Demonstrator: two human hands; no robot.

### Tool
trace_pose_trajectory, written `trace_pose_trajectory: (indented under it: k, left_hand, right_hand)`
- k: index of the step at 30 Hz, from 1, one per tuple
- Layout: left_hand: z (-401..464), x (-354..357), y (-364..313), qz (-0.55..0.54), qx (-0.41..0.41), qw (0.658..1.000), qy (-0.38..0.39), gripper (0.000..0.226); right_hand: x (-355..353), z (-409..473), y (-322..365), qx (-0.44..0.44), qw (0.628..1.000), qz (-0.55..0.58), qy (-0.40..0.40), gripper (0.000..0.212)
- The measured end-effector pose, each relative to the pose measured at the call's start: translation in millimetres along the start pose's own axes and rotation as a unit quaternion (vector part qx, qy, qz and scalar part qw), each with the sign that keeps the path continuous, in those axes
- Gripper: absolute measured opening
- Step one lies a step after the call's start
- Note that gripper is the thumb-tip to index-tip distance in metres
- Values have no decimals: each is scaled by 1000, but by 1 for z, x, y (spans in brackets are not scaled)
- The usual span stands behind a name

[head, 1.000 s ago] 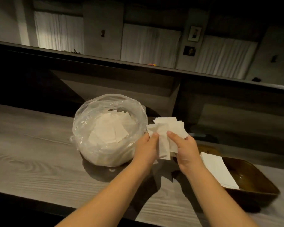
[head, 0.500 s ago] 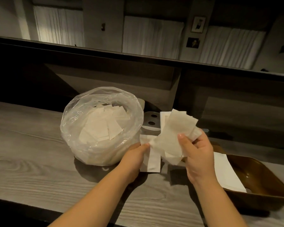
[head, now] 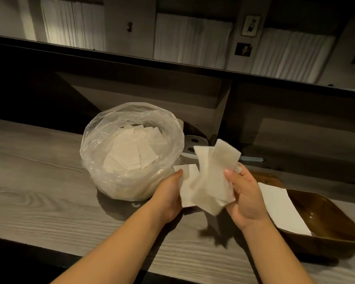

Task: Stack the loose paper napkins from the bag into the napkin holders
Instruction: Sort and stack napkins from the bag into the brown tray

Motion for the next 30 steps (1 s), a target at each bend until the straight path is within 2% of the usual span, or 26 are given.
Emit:
trace_pose_trajectory:
  k: [2, 3, 5, 7, 10, 14, 19, 25, 30]
  left_hand:
    - [-3, 1, -1, -9, -17, 1000, 8, 35]
    - [-2, 0, 0, -5, -17, 1000, 20, 37]
    - [-3, 2, 0, -3, -6, 999, 36, 37]
    - [-4, 3, -1, -14, 4, 999, 46, 40]
    - [-7, 5, -2, -24, -6, 998, 50, 50]
    - [-4, 3, 1, 22, 10, 1000, 15, 35]
    - [-3, 1, -2, 31, 18, 999, -11, 30]
    - [-2, 3, -3, 5, 1, 999, 37, 54]
    - [-3, 2, -2, 18, 23, 1000, -6, 33]
  right_hand:
    - [3, -2, -1, 35, 999, 3, 32, 29]
    - [3, -2, -5, 47, 997, -57, 26, 26]
    - [2, 0, -15, 52, 978, -202, -27, 18]
    - [0, 5, -20, 41, 961, -262, -80, 14]
    - [-2, 8, -21, 21, 950, -288, -120, 7]
    - [-2, 7, -20, -6, 936, -327, -129, 3]
    - [-4, 7, -13, -28, 956, -273, -108, 5]
    - [-4, 12, -25, 9, 941, -322, -98, 7]
    - [-6, 11, -20, -23, 940, -324, -102, 9]
Point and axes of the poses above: each hand's wrist, its own z-axis towards the middle knuckle, its own x-axis out of the palm, y = z × x, the point moved 2 cm from there along z, towards the middle knuckle, and after that the axes turned 4 degrees about -z, right-handed, at the moved point
